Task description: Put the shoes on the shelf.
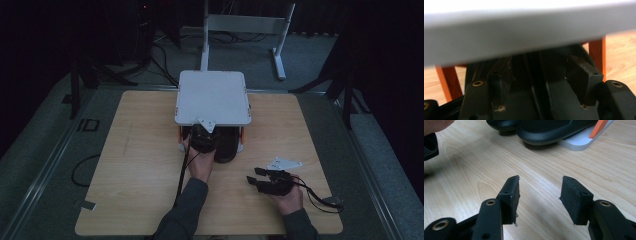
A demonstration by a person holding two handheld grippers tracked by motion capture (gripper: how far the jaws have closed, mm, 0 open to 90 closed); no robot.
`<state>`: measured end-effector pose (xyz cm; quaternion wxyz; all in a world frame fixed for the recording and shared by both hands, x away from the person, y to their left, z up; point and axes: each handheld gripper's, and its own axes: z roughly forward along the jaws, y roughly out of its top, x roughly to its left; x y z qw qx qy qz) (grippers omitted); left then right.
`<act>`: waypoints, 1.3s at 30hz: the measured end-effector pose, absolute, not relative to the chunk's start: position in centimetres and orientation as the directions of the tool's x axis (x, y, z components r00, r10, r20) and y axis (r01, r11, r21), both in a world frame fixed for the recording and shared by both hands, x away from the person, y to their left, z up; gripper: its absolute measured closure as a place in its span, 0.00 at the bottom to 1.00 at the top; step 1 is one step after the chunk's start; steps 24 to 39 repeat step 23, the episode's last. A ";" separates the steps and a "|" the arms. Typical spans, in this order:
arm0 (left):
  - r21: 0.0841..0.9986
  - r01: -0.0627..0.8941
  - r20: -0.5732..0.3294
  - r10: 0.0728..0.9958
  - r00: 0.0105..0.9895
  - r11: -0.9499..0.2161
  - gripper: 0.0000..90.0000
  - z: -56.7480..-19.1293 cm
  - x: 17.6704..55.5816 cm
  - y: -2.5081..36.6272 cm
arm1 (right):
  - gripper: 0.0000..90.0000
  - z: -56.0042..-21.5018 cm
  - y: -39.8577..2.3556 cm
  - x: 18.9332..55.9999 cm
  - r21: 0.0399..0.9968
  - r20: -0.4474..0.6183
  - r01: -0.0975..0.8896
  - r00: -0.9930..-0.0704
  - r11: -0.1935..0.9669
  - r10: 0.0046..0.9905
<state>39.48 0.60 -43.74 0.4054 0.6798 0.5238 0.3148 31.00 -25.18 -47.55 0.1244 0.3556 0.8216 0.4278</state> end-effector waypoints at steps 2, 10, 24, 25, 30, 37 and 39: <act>0.875 0.463 0.011 0.962 0.274 -0.142 0.42 -44.1 39.0 1.3 | 0.54 -47.5 -25.2 31.0 0.791 0.099 0.478 -0.716 0.381 0.691; 0.878 0.451 0.025 0.954 0.297 -0.163 0.42 -44.3 37.4 3.1 | 0.54 -47.5 -25.2 31.0 0.793 0.095 0.475 -0.716 0.383 0.692; 0.882 0.440 0.024 0.946 0.322 -0.172 0.43 -44.6 35.0 6.6 | 0.54 -47.4 -25.3 31.1 0.793 0.092 0.475 -0.713 0.382 0.695; 0.882 0.440 0.024 0.946 0.322 -0.172 0.43 -44.6 35.0 6.6 | 0.54 -47.4 -25.3 31.1 0.793 0.092 0.475 -0.713 0.382 0.695; 0.882 0.440 0.024 0.946 0.322 -0.172 0.43 -44.6 35.0 6.6 | 0.54 -47.4 -25.3 31.1 0.793 0.092 0.475 -0.713 0.382 0.695; 0.882 0.440 0.024 0.946 0.322 -0.172 0.43 -44.6 35.0 6.6 | 0.54 -47.4 -25.3 31.1 0.793 0.092 0.475 -0.713 0.382 0.695; 0.882 0.440 0.024 0.946 0.322 -0.172 0.43 -44.6 35.0 6.6 | 0.54 -47.4 -25.3 31.1 0.793 0.092 0.475 -0.713 0.382 0.695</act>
